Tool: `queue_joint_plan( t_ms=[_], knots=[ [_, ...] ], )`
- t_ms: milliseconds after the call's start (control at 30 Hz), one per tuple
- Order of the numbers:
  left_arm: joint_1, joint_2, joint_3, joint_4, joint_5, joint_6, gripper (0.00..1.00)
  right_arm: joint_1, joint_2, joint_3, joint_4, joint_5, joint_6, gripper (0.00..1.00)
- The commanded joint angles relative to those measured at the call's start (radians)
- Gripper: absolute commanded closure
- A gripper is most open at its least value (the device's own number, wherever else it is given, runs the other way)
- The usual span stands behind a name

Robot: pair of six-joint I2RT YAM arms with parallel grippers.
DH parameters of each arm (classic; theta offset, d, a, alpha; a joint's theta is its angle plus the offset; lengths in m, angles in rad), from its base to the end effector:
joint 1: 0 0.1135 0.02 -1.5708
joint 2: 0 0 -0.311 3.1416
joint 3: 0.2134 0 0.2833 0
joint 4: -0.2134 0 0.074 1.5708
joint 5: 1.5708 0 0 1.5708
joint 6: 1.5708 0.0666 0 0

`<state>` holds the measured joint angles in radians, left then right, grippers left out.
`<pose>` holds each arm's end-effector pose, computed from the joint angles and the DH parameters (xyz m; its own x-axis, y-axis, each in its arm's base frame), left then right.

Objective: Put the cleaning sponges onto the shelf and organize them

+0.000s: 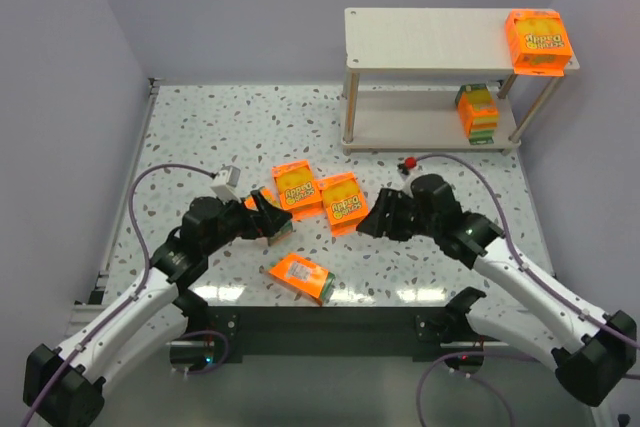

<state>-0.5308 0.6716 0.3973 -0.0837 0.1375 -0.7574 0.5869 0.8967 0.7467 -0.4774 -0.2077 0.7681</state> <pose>0.1596 -0.1043 0.2407 -0.6402 -0.4134 -0.6476 0.2372 0.6954 -0.6784 0.1766 0.1340 0.2927 -0.8246 0.2680 -0.4982 -0.1501 0.7454 0.6495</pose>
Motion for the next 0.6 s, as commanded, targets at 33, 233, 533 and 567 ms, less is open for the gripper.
queue_joint_plan(
  t_ms=[33,233,533,567],
  knots=[
    [0.000,-0.018,0.067,-0.033,-0.035,0.009,0.04,0.192,-0.033,-0.087,0.074,0.088,0.025,0.46],
    [0.000,-0.035,0.069,-0.100,-0.012,0.023,0.31,0.492,0.080,-0.148,0.183,0.160,0.117,0.45],
    [0.000,-0.007,-0.057,-0.061,0.066,-0.022,0.75,0.780,0.272,-0.107,0.364,0.225,0.172,0.58],
    [0.000,0.002,-0.069,-0.039,0.083,-0.028,0.79,0.784,0.287,-0.107,0.376,0.215,0.180,0.62]
  ],
)
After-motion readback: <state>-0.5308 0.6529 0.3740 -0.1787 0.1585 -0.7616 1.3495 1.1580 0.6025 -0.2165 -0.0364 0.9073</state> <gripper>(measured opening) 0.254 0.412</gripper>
